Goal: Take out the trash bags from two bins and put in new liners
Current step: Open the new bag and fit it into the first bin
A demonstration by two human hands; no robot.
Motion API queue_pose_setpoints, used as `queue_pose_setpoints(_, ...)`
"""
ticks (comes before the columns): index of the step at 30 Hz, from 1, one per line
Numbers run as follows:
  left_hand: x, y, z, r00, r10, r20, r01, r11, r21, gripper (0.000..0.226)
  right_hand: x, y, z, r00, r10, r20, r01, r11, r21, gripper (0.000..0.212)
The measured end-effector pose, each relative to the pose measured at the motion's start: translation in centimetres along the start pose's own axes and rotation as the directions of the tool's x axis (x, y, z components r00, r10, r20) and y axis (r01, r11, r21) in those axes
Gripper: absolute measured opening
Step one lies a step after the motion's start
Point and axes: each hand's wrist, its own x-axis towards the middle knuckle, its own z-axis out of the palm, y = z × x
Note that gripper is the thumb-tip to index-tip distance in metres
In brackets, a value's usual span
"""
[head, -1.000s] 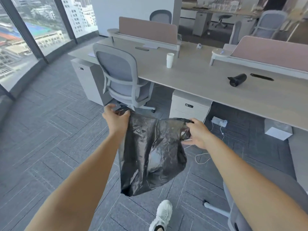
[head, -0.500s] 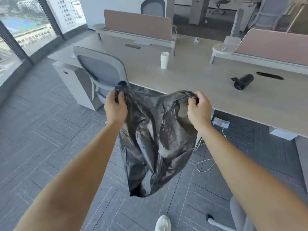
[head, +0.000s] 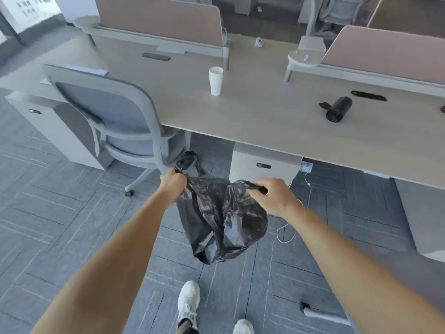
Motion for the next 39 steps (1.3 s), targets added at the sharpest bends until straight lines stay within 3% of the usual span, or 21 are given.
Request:
queue_pose_setpoints(2, 1.6, 0.8, 0.2, 0.995, -0.098, 0.032, 0.092, 0.985, 0.148, 0.07, 0.9, -1.6, 1.2, 0.978, 0.03, 0.207, -0.029, 1.0, -0.008, 0.04)
queue_pose_setpoints(4, 3.0, 1.2, 0.3, 0.996, -0.093, -0.007, 0.091, 0.951, 0.296, 0.101, 1.7, -3.3, 2.7, 0.897, 0.129, 0.423, -0.163, 0.986, 0.044, 0.041)
queue_pose_setpoints(5, 3.9, 1.3, 0.3, 0.998, -0.053, -0.033, 0.061, 0.943, 0.326, 0.101, 2.0, -4.2, 3.3, 0.826, 0.205, 0.525, -0.302, 0.948, 0.105, 0.032)
queue_pose_setpoints(6, 5.1, 1.3, 0.3, 1.0, -0.007, -0.028, 0.016, 0.945, 0.327, 0.087, 2.5, -4.9, 3.8, 0.725, 0.288, 0.625, -0.478, 0.864, 0.156, 0.037)
queue_pose_setpoints(7, 5.9, 1.4, 0.1, 0.999, 0.043, 0.003, -0.042, 0.947, 0.319, 0.067, 3.1, -5.1, 4.3, 0.628, 0.356, 0.692, -0.633, 0.751, 0.189, 0.056)
queue_pose_setpoints(8, 6.6, 1.7, 0.0, 0.995, 0.081, 0.062, -0.097, 0.945, 0.314, 0.051, 3.9, -5.0, 4.6, 0.576, 0.404, 0.711, -0.72, 0.663, 0.207, 0.07)
queue_pose_setpoints(10, 7.8, 2.1, -0.2, 0.975, 0.125, 0.186, -0.184, 0.92, 0.346, 0.039, 6.1, -4.7, 5.2, 0.607, 0.534, 0.589, -0.755, 0.619, 0.217, 0.08)
queue_pose_setpoints(13, 8.7, 3.2, -1.2, 0.912, 0.172, 0.373, -0.309, 0.886, 0.346, 0.04, 9.0, -4.7, 6.5, 0.761, 0.598, 0.251, -0.611, 0.791, -0.031, 0.051)
queue_pose_setpoints(14, 9.1, 3.5, -1.5, 0.889, 0.193, 0.416, -0.346, 0.878, 0.33, 0.042, 9.8, -5.0, 7.1, 0.784, 0.591, 0.189, -0.584, 0.806, -0.096, 0.042)
queue_pose_setpoints(15, 9.2, 3.9, -2.1, 0.864, 0.217, 0.454, -0.38, 0.873, 0.306, 0.044, 10.6, -5.4, 7.9, 0.779, 0.599, 0.184, -0.588, 0.8, -0.119, 0.05)
queue_pose_setpoints(17, 9.1, 4.5, -2.7, 0.8, 0.275, 0.533, -0.455, 0.857, 0.241, 0.05, 11.7, -7.1, 9.1, 0.775, 0.591, 0.224, -0.577, 0.806, -0.131, 0.089)
queue_pose_setpoints(18, 9.1, 4.9, -3.2, 0.763, 0.299, 0.573, -0.487, 0.849, 0.204, 0.054, 12.4, -7.7, 9.7, 0.798, 0.555, 0.234, -0.538, 0.831, -0.138, 0.089)
queue_pose_setpoints(21, 9.2, 5.9, -4.6, 0.7, 0.354, 0.62, -0.532, 0.838, 0.123, 0.069, 14.4, -9.2, 11.0, 0.844, 0.493, 0.211, -0.509, 0.86, 0.024, 0.034)
queue_pose_setpoints(24, 10.3, 5.9, -6.2, 0.724, 0.438, 0.533, -0.593, 0.789, 0.159, 0.072, 14.9, -8.7, 10.7, 0.77, 0.621, 0.143, -0.633, 0.721, 0.28, 0.022)
queue_pose_setpoints(27, 11.9, 5.3, -8.0, 0.792, 0.451, 0.412, -0.6, 0.7, 0.387, 0.08, 14.3, -7.3, 9.4, 0.633, 0.774, 0.0, -0.694, 0.567, 0.444, 0.019)
queue_pose_setpoints(30, 12.4, 4.9, -8.9, 0.838, 0.484, 0.251, -0.503, 0.509, 0.699, 0.07, 13.7, -6.7, 7.3, 0.487, 0.831, -0.269, -0.667, 0.552, 0.5, 0.02)
queue_pose_setpoints(31, 12.2, 5.1, -8.9, 0.845, 0.503, 0.185, -0.456, 0.494, 0.74, 0.062, 13.7, -6.8, 6.8, 0.452, 0.833, -0.319, -0.639, 0.552, 0.536, 0.022)
queue_pose_setpoints(33, 12.2, 5.1, -8.3, 0.892, 0.446, 0.079, -0.362, 0.596, 0.717, 0.048, 13.9, -7.2, 5.9, 0.414, 0.845, -0.337, -0.575, 0.53, 0.623, 0.025)
queue_pose_setpoints(36, 12.1, 5.4, -6.7, 0.992, 0.018, 0.121, -0.065, 0.914, 0.399, 0.033, 13.6, -7.5, 5.5, 0.428, 0.877, -0.217, -0.563, 0.447, 0.695, 0.024)
queue_pose_setpoints(37, 11.7, 5.6, -6.2, 0.97, -0.13, 0.205, 0.077, 0.966, 0.247, 0.025, 13.3, -7.6, 5.1, 0.445, 0.873, -0.198, -0.58, 0.449, 0.68, 0.022)
queue_pose_setpoints(39, 11.3, 6.1, -5.4, 0.947, -0.163, 0.275, 0.151, 0.986, 0.065, 0.018, 12.9, -8.1, 3.9, 0.477, 0.851, -0.219, -0.602, 0.498, 0.624, 0.019)
